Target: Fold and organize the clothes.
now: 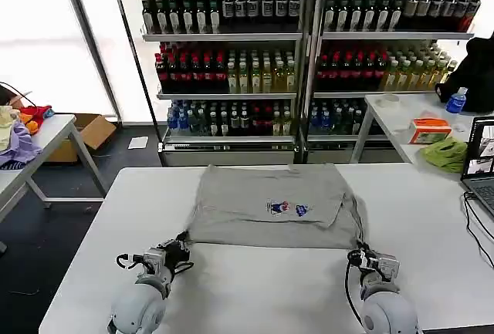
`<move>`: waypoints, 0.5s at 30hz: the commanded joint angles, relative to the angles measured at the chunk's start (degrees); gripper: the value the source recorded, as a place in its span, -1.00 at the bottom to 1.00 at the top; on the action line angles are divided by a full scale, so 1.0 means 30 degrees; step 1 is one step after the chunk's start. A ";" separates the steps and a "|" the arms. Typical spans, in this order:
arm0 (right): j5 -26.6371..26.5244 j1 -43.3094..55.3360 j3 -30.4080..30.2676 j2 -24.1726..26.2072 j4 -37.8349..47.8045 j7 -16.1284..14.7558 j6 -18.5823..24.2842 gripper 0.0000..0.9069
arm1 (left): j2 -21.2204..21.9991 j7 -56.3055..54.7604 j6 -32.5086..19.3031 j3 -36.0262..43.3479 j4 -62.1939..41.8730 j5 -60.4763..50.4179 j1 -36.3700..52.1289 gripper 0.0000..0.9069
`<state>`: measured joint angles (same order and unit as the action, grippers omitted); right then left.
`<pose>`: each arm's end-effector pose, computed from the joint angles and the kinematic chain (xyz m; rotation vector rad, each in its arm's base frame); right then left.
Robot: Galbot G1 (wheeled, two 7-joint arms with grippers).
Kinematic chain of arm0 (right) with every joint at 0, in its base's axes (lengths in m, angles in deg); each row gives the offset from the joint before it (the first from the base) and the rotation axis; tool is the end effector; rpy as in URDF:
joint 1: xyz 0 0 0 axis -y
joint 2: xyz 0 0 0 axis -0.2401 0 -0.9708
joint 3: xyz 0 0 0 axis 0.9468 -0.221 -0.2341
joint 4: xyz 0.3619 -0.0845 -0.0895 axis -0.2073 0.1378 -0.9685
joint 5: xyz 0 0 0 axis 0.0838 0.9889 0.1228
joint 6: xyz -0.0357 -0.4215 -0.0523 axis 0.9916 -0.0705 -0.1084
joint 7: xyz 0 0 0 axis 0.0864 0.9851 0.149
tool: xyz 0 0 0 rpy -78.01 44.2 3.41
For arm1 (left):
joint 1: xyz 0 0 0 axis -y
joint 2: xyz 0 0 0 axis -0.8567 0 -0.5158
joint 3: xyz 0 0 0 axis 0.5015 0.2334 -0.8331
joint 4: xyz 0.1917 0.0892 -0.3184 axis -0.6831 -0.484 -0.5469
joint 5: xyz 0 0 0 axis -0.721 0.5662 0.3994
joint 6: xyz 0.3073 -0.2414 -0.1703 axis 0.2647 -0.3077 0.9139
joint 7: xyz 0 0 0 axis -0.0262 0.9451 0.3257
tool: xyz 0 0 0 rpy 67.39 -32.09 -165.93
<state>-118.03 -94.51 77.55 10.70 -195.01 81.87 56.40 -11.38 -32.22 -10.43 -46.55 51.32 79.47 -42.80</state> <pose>0.3036 -0.0545 -0.3108 -0.2900 -2.5701 -0.0335 0.3320 0.0211 -0.3481 -0.1458 -2.5572 -0.1946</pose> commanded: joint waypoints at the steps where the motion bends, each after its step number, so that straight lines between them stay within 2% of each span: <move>1: -0.0204 -0.2761 0.0376 0.0572 -0.3825 0.0553 0.0084 -1.00 | -0.0590 -0.0400 0.0096 -0.0290 0.3112 0.0116 -0.2703 -1.00; 9: 0.0354 -0.6441 0.0564 0.1248 -0.6256 0.1090 0.0603 -1.00 | -0.1381 -0.0613 0.0094 -0.0897 0.7566 -0.0430 -0.7301 -1.00; 15: 0.0956 -0.9042 0.1346 0.1827 -0.6756 0.1345 0.1384 -1.00 | -0.1628 -0.0901 0.0094 -0.1488 0.9277 -0.0636 -0.8971 -1.00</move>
<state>-116.45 -109.78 79.73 14.42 -209.03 84.79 58.59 -15.31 -34.39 -9.77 -49.71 69.35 78.38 -60.26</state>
